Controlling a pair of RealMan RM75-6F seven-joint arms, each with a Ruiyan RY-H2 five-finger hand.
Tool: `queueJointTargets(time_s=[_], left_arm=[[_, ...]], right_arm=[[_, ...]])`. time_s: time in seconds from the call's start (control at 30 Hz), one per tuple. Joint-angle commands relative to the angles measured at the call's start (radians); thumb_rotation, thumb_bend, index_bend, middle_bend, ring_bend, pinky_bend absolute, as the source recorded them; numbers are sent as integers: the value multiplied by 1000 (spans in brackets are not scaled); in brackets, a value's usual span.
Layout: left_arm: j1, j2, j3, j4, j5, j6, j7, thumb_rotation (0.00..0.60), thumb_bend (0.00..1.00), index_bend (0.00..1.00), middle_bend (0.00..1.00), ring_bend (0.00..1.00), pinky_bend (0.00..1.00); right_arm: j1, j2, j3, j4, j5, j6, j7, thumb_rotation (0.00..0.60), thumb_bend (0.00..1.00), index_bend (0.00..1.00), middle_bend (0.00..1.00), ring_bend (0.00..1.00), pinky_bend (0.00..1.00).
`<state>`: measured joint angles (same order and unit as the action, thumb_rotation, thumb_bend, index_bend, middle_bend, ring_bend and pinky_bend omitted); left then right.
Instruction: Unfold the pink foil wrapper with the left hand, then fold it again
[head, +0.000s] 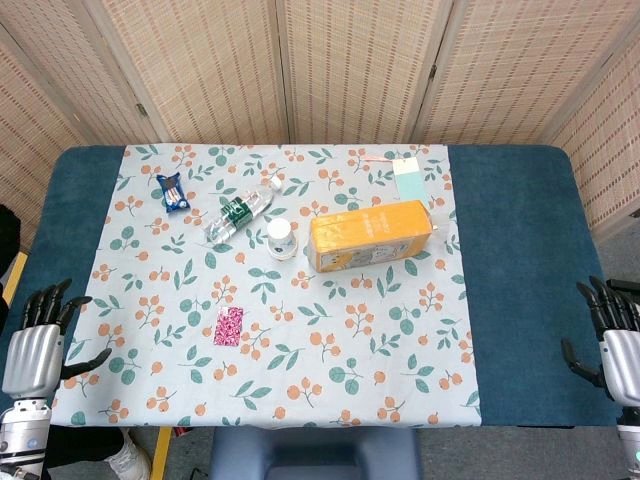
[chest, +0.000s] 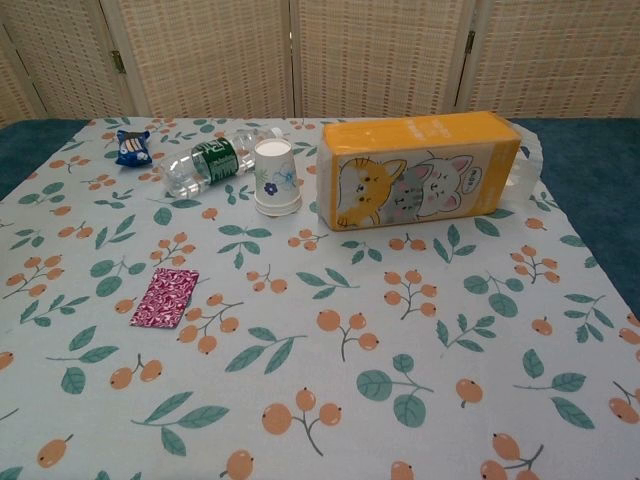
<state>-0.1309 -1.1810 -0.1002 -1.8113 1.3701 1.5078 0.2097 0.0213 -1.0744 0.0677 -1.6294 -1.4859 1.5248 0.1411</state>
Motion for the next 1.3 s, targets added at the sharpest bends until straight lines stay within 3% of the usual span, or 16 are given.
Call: queueJointTargets(time_s=[0.03,0.7,1.03,1.3], left_arm=[[0,-1,-1,-1,0,-1,3,600,164,270,99,30,0],[-38,2,-6,14,17,-63,-12,600,166,308,104,38,0],[-123,-36,9,51,77,-178,3,600,162,343,114,47,0],[-215,-81,-4,83,73,-294,36,600,156,283,112,29,0]], right_arm=[[1,-2,4,1,-2,4,-2,600,447,0,34,0,0],[6,1,8,-4,-15,6,-6,600,447,0,35,0,0],[7,-10,4,11,-17,-1,6,600,447,0,36,0,0],[4,-7,3,13,-17,1,9,600,447,0,36,0,0]])
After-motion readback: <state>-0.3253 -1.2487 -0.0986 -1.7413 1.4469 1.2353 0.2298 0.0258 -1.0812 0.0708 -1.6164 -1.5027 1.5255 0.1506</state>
